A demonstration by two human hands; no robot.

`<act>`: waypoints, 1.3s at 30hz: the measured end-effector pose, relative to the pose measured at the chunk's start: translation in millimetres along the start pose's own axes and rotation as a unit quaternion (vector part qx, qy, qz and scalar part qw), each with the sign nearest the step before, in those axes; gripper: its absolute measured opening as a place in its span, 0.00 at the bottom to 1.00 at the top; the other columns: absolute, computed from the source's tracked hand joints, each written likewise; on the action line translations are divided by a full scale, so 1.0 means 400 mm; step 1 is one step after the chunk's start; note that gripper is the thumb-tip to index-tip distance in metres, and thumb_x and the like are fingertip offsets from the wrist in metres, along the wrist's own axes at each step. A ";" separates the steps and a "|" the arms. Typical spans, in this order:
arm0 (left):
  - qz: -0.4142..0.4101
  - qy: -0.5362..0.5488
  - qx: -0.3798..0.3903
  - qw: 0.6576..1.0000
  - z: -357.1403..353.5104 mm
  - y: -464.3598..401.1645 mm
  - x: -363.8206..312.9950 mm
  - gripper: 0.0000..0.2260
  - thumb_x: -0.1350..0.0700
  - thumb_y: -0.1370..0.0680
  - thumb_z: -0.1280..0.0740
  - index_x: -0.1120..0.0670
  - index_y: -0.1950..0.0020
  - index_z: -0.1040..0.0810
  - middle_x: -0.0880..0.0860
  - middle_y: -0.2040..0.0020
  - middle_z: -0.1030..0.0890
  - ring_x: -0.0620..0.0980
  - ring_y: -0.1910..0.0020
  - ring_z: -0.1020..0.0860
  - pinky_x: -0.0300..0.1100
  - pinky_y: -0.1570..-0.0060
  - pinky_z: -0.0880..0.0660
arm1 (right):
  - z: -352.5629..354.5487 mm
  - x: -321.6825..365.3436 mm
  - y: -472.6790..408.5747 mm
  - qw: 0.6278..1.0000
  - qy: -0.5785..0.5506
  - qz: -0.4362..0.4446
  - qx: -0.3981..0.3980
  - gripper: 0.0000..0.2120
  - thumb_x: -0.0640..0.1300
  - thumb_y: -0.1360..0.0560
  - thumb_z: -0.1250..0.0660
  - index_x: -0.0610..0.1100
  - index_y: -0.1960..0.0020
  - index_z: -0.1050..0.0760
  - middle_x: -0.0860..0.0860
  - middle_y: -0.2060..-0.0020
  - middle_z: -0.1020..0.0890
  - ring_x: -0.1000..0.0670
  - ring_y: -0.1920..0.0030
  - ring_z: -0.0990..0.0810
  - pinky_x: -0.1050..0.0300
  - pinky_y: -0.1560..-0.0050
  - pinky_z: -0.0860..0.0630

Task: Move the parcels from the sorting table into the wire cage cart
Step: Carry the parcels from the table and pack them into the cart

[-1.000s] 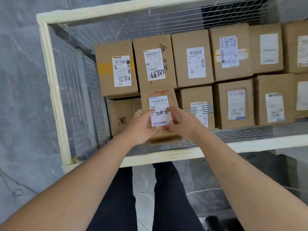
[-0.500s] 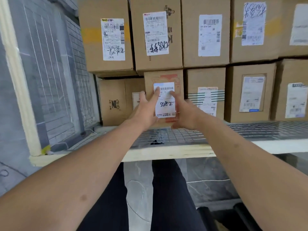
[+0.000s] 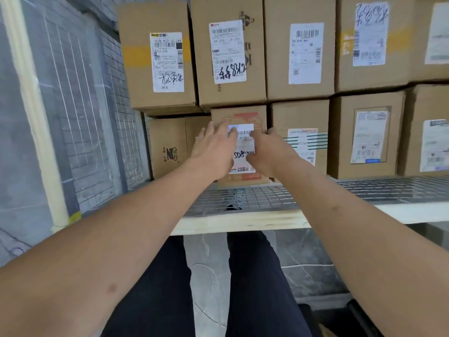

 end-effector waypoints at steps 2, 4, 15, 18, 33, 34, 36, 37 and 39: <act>-0.022 0.002 0.004 1.000 0.038 0.022 0.004 0.28 0.57 0.22 0.30 0.58 0.23 0.33 0.61 0.21 0.38 0.66 0.26 0.34 0.59 0.28 0.32 | 0.026 0.022 0.030 0.999 0.020 0.016 -0.028 0.25 0.47 0.20 0.35 0.44 0.25 0.34 0.41 0.32 0.30 0.37 0.39 0.23 0.47 0.44 0.24; -0.043 0.001 0.002 0.999 0.087 0.058 0.005 0.20 0.56 0.22 0.33 0.58 0.31 0.27 0.60 0.30 0.30 0.64 0.37 0.26 0.57 0.42 0.24 | 0.052 0.045 0.076 0.997 0.038 0.035 -0.052 0.23 0.47 0.19 0.36 0.44 0.25 0.33 0.43 0.30 0.29 0.38 0.37 0.23 0.46 0.45 0.23; -0.124 -0.077 -0.036 0.989 0.380 0.352 -0.033 0.22 0.44 0.19 0.40 0.50 0.26 0.30 0.52 0.35 0.27 0.57 0.35 0.28 0.50 0.48 0.29 | 0.221 0.144 0.451 0.986 -0.006 0.052 -0.156 0.28 0.59 0.19 0.37 0.54 0.21 0.34 0.47 0.21 0.35 0.43 0.27 0.30 0.47 0.37 0.27; -0.160 -0.085 -0.065 0.981 0.464 0.440 -0.053 0.23 0.43 0.18 0.40 0.49 0.25 0.31 0.52 0.35 0.26 0.56 0.34 0.28 0.49 0.47 0.30 | 0.262 0.183 0.578 0.981 -0.033 0.033 -0.187 0.28 0.60 0.20 0.37 0.56 0.21 0.34 0.48 0.22 0.33 0.45 0.27 0.29 0.46 0.35 0.26; -0.323 -0.125 -0.235 0.908 0.839 0.897 -0.168 0.25 0.43 0.17 0.39 0.47 0.20 0.34 0.47 0.24 0.32 0.52 0.27 0.31 0.52 0.33 0.27 | 0.366 0.362 1.183 0.904 -0.033 -0.044 -0.423 0.30 0.64 0.20 0.38 0.54 0.21 0.34 0.49 0.23 0.30 0.47 0.29 0.26 0.48 0.39 0.25; -0.335 -0.123 -0.245 0.902 0.859 0.926 -0.181 0.24 0.43 0.17 0.39 0.46 0.20 0.34 0.47 0.24 0.32 0.51 0.27 0.31 0.50 0.33 0.27 | 0.367 0.367 1.223 0.898 -0.032 -0.050 -0.436 0.30 0.64 0.20 0.38 0.54 0.21 0.34 0.50 0.24 0.30 0.47 0.30 0.26 0.49 0.40 0.25; -0.358 -0.126 -0.261 0.888 0.893 0.984 -0.209 0.24 0.44 0.16 0.39 0.46 0.20 0.34 0.46 0.24 0.33 0.50 0.27 0.31 0.49 0.35 0.28 | 0.368 0.372 1.302 0.887 -0.029 -0.067 -0.457 0.31 0.65 0.20 0.38 0.54 0.21 0.34 0.50 0.23 0.31 0.47 0.29 0.27 0.49 0.39 0.26; -0.370 -0.128 -0.267 0.881 0.907 1.011 -0.225 0.24 0.44 0.16 0.39 0.46 0.20 0.34 0.45 0.23 0.33 0.50 0.27 0.32 0.49 0.34 0.28 | 0.367 0.373 1.341 0.881 -0.027 -0.077 -0.467 0.31 0.65 0.20 0.38 0.54 0.21 0.34 0.50 0.23 0.31 0.47 0.28 0.27 0.50 0.39 0.26; -0.398 -0.134 -0.275 0.865 0.929 1.066 -0.259 0.25 0.43 0.16 0.39 0.46 0.19 0.35 0.45 0.23 0.34 0.51 0.27 0.32 0.51 0.33 0.27 | 0.366 0.372 1.418 0.867 -0.029 -0.096 -0.488 0.30 0.66 0.21 0.39 0.54 0.22 0.32 0.50 0.25 0.29 0.46 0.29 0.27 0.49 0.38 0.25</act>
Point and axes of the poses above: each hand's wrist, its own y-axis away from the middle knuckle, its own z-axis out of the back of the hand, x = y × z, the point moved 5 cm from there along -y, towards the middle knuckle
